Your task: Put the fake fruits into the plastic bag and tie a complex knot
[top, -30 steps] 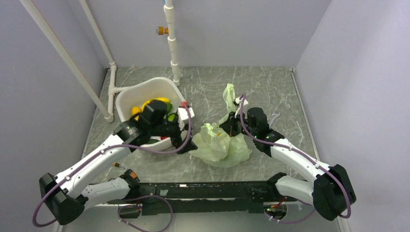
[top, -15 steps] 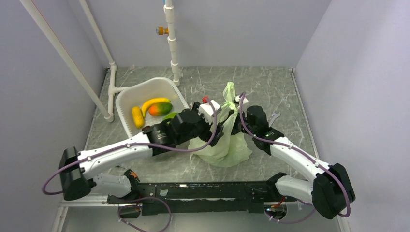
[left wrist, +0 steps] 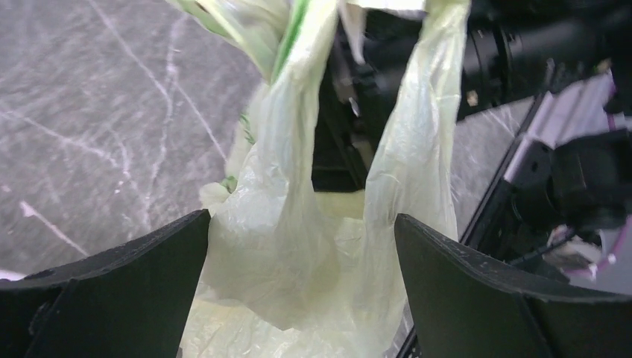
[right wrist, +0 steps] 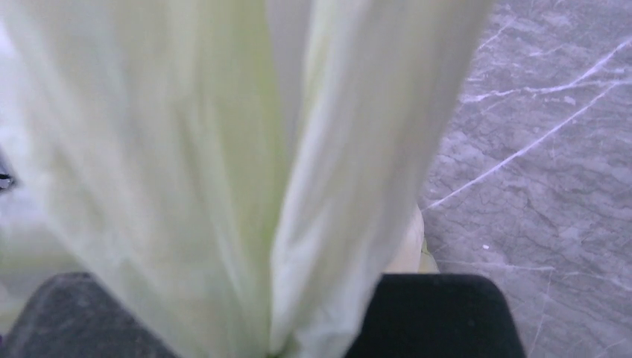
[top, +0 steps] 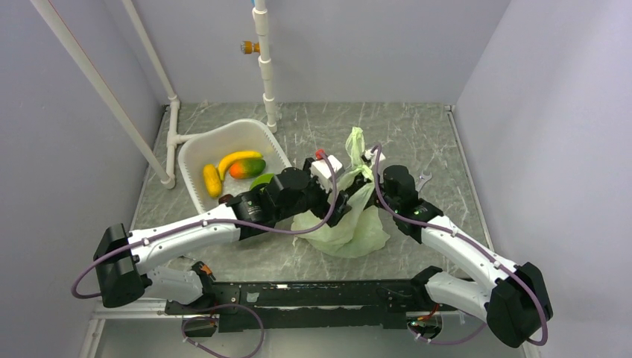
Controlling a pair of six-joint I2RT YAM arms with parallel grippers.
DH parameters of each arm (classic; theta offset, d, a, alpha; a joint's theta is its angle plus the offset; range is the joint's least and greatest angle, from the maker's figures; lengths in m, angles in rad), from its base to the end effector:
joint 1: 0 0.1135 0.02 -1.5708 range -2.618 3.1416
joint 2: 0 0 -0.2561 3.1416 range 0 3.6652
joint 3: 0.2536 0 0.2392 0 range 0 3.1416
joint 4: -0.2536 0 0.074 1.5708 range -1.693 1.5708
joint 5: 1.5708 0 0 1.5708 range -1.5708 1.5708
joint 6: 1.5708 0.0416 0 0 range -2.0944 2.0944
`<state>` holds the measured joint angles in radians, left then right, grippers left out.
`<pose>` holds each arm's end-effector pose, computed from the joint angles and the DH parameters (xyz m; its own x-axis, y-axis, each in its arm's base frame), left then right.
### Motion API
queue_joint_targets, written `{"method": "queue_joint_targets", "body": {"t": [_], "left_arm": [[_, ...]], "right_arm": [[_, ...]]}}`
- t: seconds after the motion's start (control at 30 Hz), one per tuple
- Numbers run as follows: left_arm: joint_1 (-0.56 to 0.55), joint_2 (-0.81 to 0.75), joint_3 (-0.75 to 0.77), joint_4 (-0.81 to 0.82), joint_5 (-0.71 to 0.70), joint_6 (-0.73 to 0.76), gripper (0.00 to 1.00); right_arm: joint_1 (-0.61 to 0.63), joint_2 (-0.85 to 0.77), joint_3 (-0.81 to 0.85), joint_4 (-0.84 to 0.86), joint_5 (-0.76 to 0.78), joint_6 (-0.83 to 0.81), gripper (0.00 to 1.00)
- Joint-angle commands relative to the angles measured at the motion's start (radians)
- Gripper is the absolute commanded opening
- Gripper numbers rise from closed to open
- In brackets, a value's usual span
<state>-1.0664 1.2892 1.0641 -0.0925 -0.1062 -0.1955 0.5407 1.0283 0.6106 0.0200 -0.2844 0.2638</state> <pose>0.1476 -0.2583 0.3303 -0.3077 0.1577 -0.9383 0.7769 0.6110 -0.1521 0.1902 0.1278 0.2496 -0.5072 -0.0126 -0.8617 -0.6045 0.7179 0.3453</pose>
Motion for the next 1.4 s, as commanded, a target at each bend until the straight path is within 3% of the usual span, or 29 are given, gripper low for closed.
{"method": "queue_joint_targets", "body": {"t": [0.0,0.33,0.63,0.83,1.03,1.07,1.13,1.17,1.27,1.3,1.37], "left_arm": [[-0.004,0.011,-0.035,0.082,0.122,0.054,0.99],[-0.003,0.051,-0.016,-0.009,0.109,0.055,0.99],[-0.004,-0.147,-0.266,0.232,0.217,0.179,0.99],[-0.004,0.017,-0.126,0.181,0.053,0.055,0.99],[-0.013,0.117,-0.072,0.228,0.047,-0.016,0.99],[-0.01,0.122,-0.069,0.228,0.032,-0.021,0.93],[0.009,0.117,-0.064,0.204,0.051,-0.007,0.62],[0.025,0.098,-0.081,0.232,0.086,0.008,0.51],[0.129,0.025,-0.148,0.357,0.332,-0.005,0.23],[0.171,0.011,-0.142,0.361,0.403,-0.019,0.04],[0.238,-0.014,-0.097,0.311,0.476,-0.021,0.0]], "right_arm": [[0.005,-0.002,0.054,-0.007,0.041,0.032,0.0],[0.005,0.012,0.076,-0.07,0.158,0.081,0.0],[0.0,0.042,0.067,-0.051,0.159,0.119,0.0],[0.001,0.05,0.08,-0.038,0.151,0.157,0.0],[0.0,0.069,0.095,-0.038,0.199,0.188,0.0],[0.002,0.068,0.097,-0.04,0.2,0.186,0.0],[0.001,0.063,0.098,-0.058,0.209,0.176,0.0],[-0.001,0.056,0.096,-0.067,0.215,0.168,0.0],[-0.007,0.032,0.094,-0.109,0.204,0.121,0.0],[-0.011,0.022,0.096,-0.14,0.193,0.086,0.0],[-0.03,-0.005,0.097,-0.191,0.171,-0.009,0.0]]}}
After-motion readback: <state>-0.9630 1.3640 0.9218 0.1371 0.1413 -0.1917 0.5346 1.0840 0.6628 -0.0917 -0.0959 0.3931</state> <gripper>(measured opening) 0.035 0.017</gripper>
